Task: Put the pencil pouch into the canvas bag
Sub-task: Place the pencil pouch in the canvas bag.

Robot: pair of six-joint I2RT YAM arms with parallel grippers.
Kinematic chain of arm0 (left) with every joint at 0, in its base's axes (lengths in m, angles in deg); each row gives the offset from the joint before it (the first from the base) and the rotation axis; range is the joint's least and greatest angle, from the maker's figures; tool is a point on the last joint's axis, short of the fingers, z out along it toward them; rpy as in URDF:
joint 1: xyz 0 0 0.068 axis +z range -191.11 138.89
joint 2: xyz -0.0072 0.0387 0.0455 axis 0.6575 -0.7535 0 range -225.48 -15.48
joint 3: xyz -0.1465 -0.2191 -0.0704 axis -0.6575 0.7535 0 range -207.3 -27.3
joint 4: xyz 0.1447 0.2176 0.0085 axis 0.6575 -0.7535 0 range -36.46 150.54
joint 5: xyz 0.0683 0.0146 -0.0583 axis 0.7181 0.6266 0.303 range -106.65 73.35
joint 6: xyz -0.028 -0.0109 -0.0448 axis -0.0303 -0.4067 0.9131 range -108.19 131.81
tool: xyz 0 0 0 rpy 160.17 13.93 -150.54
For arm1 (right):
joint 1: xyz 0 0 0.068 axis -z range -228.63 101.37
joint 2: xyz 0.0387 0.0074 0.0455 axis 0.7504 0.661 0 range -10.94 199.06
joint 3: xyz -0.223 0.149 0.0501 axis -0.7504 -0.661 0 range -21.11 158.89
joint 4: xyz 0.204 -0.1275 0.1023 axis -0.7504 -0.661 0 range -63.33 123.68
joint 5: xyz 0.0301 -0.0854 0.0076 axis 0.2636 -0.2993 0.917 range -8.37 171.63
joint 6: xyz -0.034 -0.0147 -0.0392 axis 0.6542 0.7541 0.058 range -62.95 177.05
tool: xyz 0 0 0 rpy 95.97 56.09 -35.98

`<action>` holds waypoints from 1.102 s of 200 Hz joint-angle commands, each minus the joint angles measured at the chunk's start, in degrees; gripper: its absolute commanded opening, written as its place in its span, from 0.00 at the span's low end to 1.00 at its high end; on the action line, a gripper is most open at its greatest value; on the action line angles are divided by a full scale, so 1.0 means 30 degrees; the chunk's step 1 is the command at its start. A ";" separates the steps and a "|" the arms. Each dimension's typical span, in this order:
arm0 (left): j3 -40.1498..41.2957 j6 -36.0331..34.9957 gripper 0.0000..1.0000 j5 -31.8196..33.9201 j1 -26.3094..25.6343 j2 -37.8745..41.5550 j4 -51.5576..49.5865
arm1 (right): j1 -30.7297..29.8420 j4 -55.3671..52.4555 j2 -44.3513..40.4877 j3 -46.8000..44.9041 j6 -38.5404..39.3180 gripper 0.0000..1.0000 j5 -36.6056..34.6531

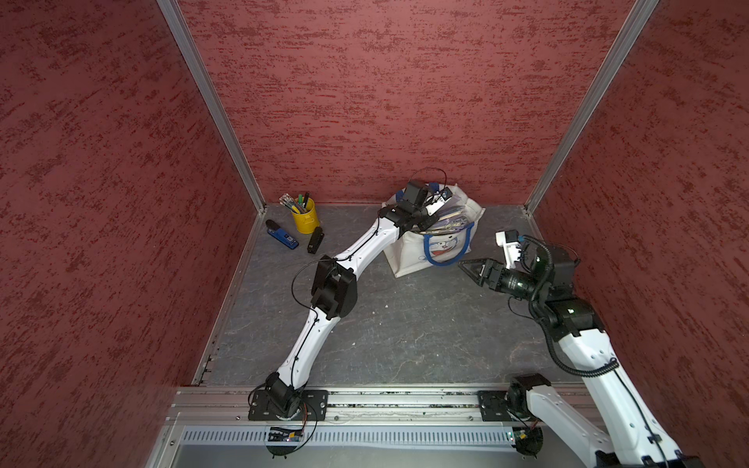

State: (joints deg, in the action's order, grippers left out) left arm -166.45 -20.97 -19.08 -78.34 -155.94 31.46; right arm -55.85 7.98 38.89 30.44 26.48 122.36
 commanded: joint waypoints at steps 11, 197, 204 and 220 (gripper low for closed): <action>0.0334 0.0146 0.41 0.1112 -0.0448 0.1152 -0.0028 | 0.0233 -0.0521 0.0881 0.2443 0.1416 0.85 -0.1215; 0.7638 2.0323 0.83 0.2038 0.0692 0.8415 -0.5014 | -0.0637 -0.0048 1.5035 1.3018 0.9026 0.77 -0.6790; 0.7892 2.0542 0.83 0.1808 0.0689 0.8399 -0.4873 | -0.0892 0.0174 1.5340 1.3051 0.9128 0.76 -0.6849; 0.8576 2.0968 0.77 0.1189 0.0722 0.8470 -0.4491 | -0.1316 0.0578 1.5932 1.3099 0.9277 0.73 -0.7116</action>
State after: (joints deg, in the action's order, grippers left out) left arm -142.21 36.52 -12.77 -76.18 -130.61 18.33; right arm -57.62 5.18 85.22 67.55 50.53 101.16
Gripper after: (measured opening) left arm 0.807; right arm 0.747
